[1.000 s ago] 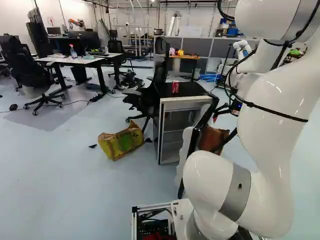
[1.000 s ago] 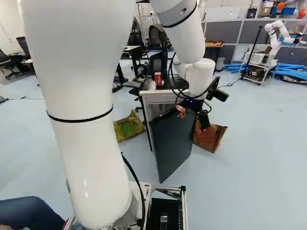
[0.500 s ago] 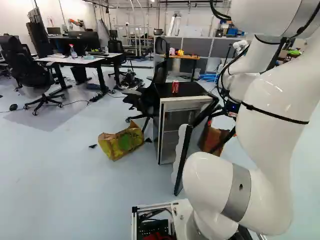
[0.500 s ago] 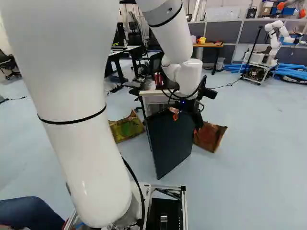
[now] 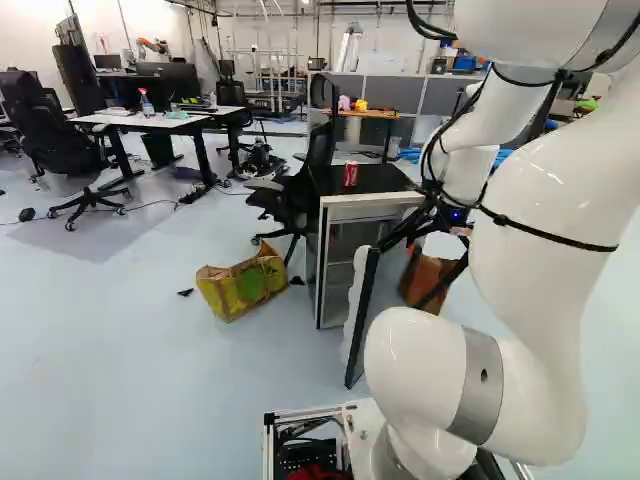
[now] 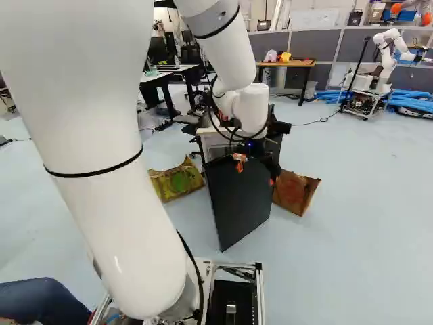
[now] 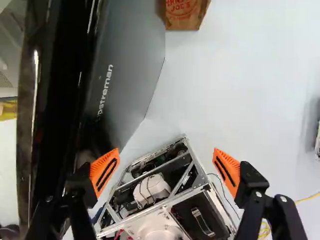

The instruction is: Grab a drink from the fridge

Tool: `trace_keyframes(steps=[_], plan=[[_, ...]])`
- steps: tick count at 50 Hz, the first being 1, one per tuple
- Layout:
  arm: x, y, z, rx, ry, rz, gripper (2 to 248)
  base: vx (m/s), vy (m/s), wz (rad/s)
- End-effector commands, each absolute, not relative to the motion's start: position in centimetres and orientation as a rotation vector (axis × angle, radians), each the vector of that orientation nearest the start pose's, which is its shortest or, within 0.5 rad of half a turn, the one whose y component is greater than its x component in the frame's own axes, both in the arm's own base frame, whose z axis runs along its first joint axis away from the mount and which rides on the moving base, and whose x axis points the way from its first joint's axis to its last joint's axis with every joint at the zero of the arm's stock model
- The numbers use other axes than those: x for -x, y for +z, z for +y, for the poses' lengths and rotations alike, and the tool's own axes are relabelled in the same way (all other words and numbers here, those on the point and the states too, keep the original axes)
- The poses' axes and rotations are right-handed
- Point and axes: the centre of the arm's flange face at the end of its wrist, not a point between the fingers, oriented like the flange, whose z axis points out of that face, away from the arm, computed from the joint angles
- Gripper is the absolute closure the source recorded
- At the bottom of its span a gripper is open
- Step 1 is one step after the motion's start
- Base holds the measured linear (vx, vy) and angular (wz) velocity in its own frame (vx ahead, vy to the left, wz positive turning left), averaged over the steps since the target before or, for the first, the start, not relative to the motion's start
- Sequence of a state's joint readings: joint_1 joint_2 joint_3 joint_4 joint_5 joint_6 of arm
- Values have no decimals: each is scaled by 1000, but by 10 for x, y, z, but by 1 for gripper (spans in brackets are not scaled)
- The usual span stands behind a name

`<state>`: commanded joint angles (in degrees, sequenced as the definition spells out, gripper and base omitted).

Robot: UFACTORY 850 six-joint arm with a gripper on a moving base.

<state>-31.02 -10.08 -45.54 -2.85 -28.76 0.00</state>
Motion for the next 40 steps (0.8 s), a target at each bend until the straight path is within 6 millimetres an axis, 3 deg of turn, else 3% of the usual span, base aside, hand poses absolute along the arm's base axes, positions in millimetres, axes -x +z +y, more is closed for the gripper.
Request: trace_keyframes(steps=[40], plan=[[-404, 400, -172, 3213, -281, 416, 3, 0, 0, 0]])
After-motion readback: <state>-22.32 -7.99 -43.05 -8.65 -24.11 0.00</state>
